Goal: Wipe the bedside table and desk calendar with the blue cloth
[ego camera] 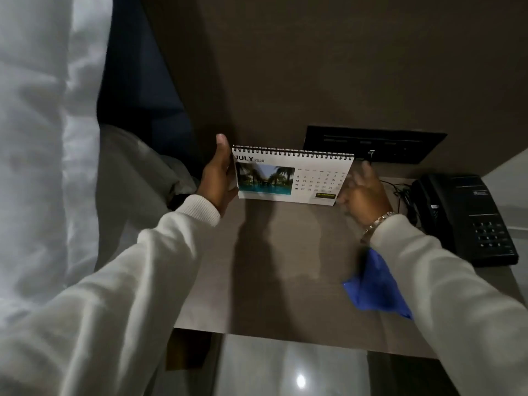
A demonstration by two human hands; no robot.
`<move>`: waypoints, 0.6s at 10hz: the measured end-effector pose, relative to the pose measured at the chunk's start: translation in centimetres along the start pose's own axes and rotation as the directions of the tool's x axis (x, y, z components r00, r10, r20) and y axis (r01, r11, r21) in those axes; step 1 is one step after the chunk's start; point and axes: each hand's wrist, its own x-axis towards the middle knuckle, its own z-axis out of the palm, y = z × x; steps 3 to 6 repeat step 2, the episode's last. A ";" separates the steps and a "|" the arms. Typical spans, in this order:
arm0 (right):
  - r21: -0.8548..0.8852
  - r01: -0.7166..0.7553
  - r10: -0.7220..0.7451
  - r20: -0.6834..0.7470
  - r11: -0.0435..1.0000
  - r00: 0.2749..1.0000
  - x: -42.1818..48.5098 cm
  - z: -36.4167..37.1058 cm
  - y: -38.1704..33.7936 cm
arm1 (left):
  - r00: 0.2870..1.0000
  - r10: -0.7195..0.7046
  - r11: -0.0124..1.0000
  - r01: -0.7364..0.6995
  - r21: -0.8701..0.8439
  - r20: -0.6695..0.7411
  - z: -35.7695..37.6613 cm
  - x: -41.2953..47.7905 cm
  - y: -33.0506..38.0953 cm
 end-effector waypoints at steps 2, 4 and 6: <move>0.238 0.360 -0.354 -0.071 0.902 0.933 -9.8 -6.2 -12.8 | 0.941 0.319 0.902 -0.264 0.341 -0.115 1.4 -3.7 9.7; 0.238 0.360 -0.354 -0.071 0.902 0.933 -9.8 -6.2 -12.8 | 0.941 0.319 0.902 -0.264 0.341 -0.115 1.4 -3.7 9.7; 0.238 0.360 -0.354 -0.071 0.902 0.933 -9.8 -6.2 -12.8 | 0.941 0.319 0.902 -0.264 0.341 -0.115 1.4 -3.7 9.7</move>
